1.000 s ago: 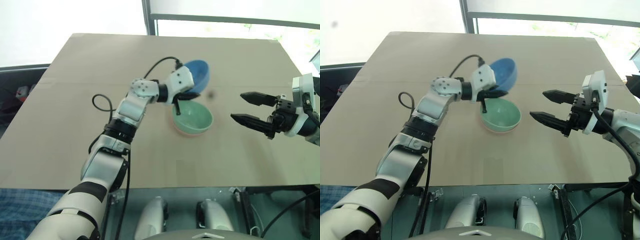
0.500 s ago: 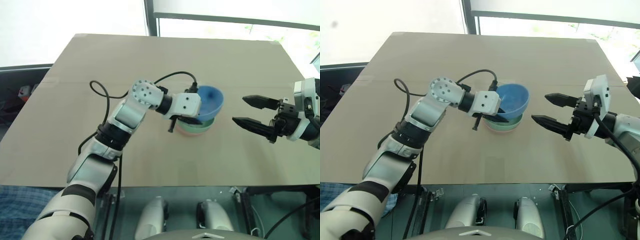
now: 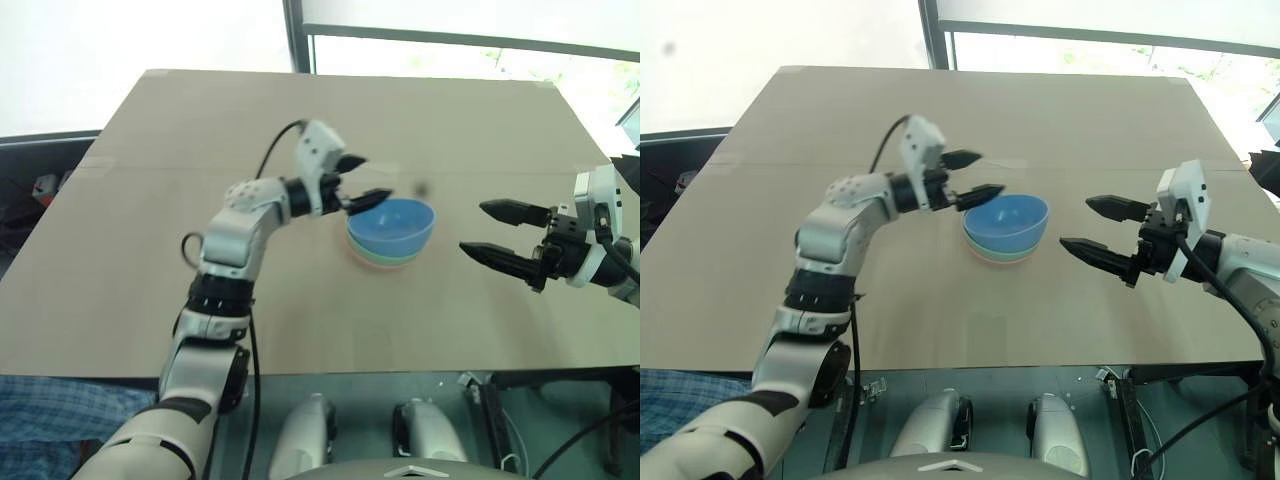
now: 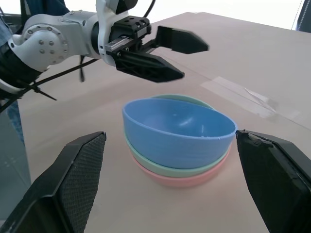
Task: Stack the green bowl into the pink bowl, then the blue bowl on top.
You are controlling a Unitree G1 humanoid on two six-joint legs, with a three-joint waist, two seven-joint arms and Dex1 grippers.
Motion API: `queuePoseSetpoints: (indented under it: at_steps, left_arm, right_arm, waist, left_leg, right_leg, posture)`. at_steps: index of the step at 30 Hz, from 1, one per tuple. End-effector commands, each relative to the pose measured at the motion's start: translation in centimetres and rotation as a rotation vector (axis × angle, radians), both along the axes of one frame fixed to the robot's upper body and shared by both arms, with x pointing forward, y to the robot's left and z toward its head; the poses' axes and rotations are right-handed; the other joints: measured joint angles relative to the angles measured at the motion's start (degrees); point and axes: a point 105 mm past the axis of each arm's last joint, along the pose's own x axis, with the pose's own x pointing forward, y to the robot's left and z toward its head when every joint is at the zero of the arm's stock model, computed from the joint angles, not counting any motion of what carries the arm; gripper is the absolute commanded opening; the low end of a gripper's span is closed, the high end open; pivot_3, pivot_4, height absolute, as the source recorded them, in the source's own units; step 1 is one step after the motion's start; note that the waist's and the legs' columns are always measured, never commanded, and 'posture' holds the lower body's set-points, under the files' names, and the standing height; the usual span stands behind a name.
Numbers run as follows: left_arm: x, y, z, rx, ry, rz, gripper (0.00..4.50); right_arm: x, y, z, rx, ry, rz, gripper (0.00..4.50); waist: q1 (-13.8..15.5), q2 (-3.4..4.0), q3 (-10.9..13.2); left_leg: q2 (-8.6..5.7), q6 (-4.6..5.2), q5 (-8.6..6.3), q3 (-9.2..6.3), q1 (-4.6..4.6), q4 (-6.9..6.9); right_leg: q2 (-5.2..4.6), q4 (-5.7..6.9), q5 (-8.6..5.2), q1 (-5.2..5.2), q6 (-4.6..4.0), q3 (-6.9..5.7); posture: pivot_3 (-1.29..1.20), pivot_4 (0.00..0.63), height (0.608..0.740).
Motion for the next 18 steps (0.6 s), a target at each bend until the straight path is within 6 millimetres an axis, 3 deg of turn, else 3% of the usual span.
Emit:
queuePoseSetpoints:
  at_steps: [1, 3, 7, 12, 18]
  left_arm:
    - [-0.6, 3.6, -0.2, -0.026, 0.001, 0.157, 4.41]
    - [-2.6, 6.4, -1.7, 0.011, 0.019, 0.207, 4.41]
    - [-6.0, 8.1, -2.6, 0.063, 0.045, 0.195, 4.41]
    - [-8.3, 8.3, -2.1, 0.061, 0.011, 0.143, 4.41]
    - [-9.1, 7.9, -1.8, 0.028, 0.000, 0.099, 4.41]
  right_arm:
    - [0.3, -0.8, 0.0, -0.039, -0.035, -0.036, 4.50]
    - [0.5, -1.6, -0.8, -0.056, -0.019, -0.064, 4.50]
    - [0.5, -2.6, -1.9, -0.069, 0.000, -0.070, 4.50]
    - [0.9, -3.4, -2.5, -0.094, -0.017, -0.063, 4.50]
    - [0.8, -3.3, -2.6, -0.099, -0.053, -0.011, 4.50]
  waist:
    - [0.49, -0.03, -0.02]
    - [0.20, -0.03, -0.03]
    - [-0.25, -0.02, 0.01]
    - [0.86, -0.01, -0.01]
    - [0.30, 0.01, -0.03]
  left_leg:
    - [-0.01, 0.00, 0.00, 0.00, -0.01, 0.01]
    - [-0.05, 0.00, -0.01, -0.03, 0.04, 0.02]
    - [0.00, 0.00, -0.06, 0.05, 0.06, -0.24]
    - [-0.02, -0.09, -0.01, -0.10, 0.23, 0.00]
    - [0.00, -0.11, 0.01, -0.04, 0.30, -0.03]
  right_leg:
    - [-0.01, 0.00, 0.00, 0.00, 0.00, 0.00]
    - [-0.05, -0.01, 0.00, 0.10, 0.00, -0.02]
    - [-0.06, -0.06, -0.01, 0.04, -0.01, 0.06]
    - [-0.11, -0.10, -0.02, 0.21, -0.03, -0.07]
    - [-0.08, -0.04, -0.01, 0.22, -0.05, 0.04]
  posture:
    - [0.00, 0.150, 0.740]
    - [0.00, 0.150, 0.740]
    - [0.00, 0.150, 0.740]
    - [0.00, 0.150, 0.740]
    - [0.00, 0.150, 0.740]
